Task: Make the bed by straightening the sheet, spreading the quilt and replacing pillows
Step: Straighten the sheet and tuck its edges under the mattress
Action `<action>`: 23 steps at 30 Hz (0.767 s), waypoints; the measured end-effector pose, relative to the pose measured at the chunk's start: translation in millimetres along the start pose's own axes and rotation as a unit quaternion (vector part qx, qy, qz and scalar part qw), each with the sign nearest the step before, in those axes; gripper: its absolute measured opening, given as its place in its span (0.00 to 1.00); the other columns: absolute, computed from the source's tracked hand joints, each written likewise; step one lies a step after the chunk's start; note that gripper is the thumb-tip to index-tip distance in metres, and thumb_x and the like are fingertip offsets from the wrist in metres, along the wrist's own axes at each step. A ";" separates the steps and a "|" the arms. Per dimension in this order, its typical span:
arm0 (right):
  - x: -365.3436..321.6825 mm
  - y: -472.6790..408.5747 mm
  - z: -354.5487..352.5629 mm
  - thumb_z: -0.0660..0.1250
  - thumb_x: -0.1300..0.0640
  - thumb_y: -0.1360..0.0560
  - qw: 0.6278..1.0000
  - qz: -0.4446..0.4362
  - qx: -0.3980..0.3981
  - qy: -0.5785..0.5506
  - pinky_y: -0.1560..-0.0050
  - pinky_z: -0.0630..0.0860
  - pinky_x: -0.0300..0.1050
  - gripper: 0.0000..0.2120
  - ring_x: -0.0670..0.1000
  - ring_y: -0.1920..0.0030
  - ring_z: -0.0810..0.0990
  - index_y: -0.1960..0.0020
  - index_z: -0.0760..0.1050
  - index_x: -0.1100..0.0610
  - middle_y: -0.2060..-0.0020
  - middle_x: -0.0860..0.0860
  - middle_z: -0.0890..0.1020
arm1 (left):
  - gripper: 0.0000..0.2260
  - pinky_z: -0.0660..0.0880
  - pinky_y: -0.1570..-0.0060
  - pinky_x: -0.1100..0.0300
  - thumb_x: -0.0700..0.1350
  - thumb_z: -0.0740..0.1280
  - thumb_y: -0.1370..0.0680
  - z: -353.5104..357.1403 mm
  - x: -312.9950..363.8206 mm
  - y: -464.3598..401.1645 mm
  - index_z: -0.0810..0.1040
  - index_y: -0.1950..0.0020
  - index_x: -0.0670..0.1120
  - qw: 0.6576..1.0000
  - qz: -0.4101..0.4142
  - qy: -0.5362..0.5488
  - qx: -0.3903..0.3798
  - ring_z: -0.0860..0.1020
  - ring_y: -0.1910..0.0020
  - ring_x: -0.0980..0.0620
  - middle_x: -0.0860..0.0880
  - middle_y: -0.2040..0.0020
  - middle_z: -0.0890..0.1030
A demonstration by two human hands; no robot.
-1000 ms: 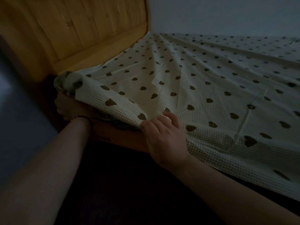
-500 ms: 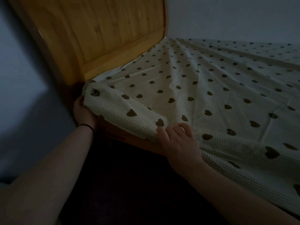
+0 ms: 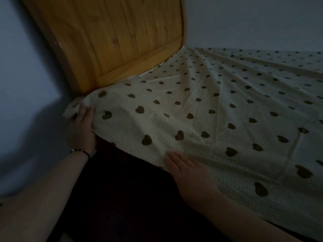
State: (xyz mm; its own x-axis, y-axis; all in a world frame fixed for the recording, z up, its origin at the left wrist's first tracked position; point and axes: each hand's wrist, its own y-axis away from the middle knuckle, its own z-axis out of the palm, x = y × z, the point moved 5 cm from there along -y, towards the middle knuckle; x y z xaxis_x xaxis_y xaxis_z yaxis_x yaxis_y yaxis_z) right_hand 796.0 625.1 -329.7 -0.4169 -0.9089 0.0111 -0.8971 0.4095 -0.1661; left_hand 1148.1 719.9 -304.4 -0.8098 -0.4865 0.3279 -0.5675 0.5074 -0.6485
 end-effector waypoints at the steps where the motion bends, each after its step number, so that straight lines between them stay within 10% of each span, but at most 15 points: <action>1: -3.5 1.1 6.5 0.51 0.49 0.20 0.999 0.002 -0.032 -0.018 0.32 0.57 0.47 0.26 0.52 0.27 0.70 0.24 0.66 0.56 0.26 0.52 0.68 | 0.22 0.65 0.32 0.41 0.39 0.59 0.18 9.9 -8.2 10.9 0.64 0.24 0.48 0.999 0.008 -0.027 -0.028 0.62 0.27 0.37 0.49 0.21 0.55; 6: -5.2 6.8 37.6 0.46 0.50 0.16 0.991 -0.005 -0.121 -0.053 0.29 0.38 0.44 0.28 0.49 0.20 0.42 0.19 0.41 0.54 0.20 0.48 0.43 | 0.26 0.62 0.30 0.40 0.44 0.54 0.18 45.9 -25.0 64.2 0.50 0.21 0.52 0.964 -0.092 -0.140 -0.208 0.61 0.30 0.33 0.51 0.20 0.45; 10: -0.7 7.2 55.2 0.46 0.50 0.16 0.987 -0.001 -0.142 -0.071 0.30 0.34 0.44 0.28 0.49 0.20 0.41 0.19 0.42 0.53 0.20 0.47 0.43 | 0.25 0.55 0.28 0.41 0.53 0.48 0.17 64.0 -28.3 82.2 0.47 0.21 0.56 0.936 -0.108 -0.178 -0.282 0.58 0.28 0.35 0.51 0.20 0.49; 13: 3.2 7.3 62.5 0.43 0.48 0.17 0.986 -0.001 -0.150 -0.076 0.30 0.33 0.43 0.28 0.49 0.20 0.41 0.19 0.43 0.53 0.20 0.47 0.44 | 0.27 0.62 0.33 0.45 0.62 0.47 0.18 63.2 -15.9 82.8 0.65 0.25 0.50 0.950 -0.201 -0.064 -0.230 0.69 0.33 0.38 0.40 0.28 0.68; 19: 6.2 4.7 60.3 0.50 0.56 0.16 0.987 -0.008 -0.126 -0.097 0.30 0.36 0.44 0.27 0.51 0.20 0.44 0.19 0.47 0.54 0.19 0.48 0.47 | 0.20 0.67 0.43 0.52 0.47 0.53 0.16 53.8 9.4 71.5 0.73 0.36 0.32 0.928 -0.328 0.034 -0.175 0.73 0.44 0.38 0.33 0.37 0.74; 23: 8.1 5.4 44.3 0.47 0.49 0.16 0.990 -0.021 -0.086 -0.114 0.29 0.36 0.42 0.27 0.49 0.20 0.50 0.19 0.47 0.53 0.20 0.49 0.54 | 0.18 0.63 0.33 0.48 0.41 0.52 0.15 55.1 21.3 73.2 0.68 0.32 0.30 0.920 -0.297 -0.005 -0.256 0.68 0.33 0.34 0.30 0.31 0.68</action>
State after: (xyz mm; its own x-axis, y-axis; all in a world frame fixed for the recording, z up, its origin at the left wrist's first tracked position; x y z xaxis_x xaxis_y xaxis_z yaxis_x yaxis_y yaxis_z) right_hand 794.3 616.4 -374.2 -0.3526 -0.9117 -0.2109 -0.9327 0.3607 0.0000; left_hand 1097.6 707.4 -382.8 -0.3347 -0.7914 0.5116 -0.9071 0.4176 0.0524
